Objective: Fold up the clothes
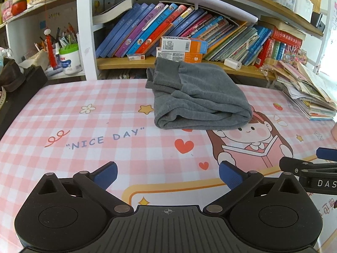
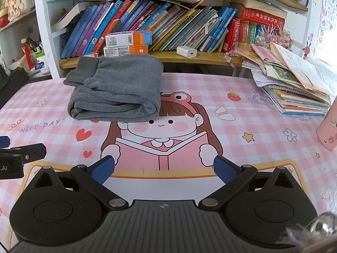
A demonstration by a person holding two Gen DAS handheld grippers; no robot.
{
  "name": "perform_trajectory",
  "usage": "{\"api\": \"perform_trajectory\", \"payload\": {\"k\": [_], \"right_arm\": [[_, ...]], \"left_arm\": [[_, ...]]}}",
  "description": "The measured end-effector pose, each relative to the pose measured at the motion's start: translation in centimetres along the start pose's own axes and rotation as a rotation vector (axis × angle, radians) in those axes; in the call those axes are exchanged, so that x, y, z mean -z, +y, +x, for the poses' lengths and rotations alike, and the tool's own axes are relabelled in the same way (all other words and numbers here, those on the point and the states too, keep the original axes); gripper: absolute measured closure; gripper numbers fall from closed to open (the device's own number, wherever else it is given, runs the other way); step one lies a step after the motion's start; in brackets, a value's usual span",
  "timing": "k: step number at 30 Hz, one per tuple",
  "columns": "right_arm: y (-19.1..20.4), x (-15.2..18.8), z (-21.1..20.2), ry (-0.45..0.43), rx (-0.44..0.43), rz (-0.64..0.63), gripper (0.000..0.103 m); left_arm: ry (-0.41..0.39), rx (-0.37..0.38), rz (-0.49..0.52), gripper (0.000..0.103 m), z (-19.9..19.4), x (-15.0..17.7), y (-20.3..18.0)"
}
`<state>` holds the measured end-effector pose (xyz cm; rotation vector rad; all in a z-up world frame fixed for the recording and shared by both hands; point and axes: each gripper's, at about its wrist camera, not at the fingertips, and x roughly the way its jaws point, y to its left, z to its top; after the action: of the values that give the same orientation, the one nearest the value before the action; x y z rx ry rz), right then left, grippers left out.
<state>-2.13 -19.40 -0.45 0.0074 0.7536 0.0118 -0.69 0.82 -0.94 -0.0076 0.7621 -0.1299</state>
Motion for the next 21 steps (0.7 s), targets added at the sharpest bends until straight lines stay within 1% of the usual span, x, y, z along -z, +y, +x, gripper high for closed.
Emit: {"api": "perform_trajectory", "payload": {"k": [8,21], "right_arm": [[0.12,0.03,-0.01,0.001,0.001,0.000,0.002],[0.14,0.06,0.11,0.004,0.002,-0.003,0.002]], "left_arm": [[0.001,0.002,0.013,0.000,0.03,0.03,-0.26],[0.005,0.012,-0.002,0.000,0.07,0.09,-0.09]]}}
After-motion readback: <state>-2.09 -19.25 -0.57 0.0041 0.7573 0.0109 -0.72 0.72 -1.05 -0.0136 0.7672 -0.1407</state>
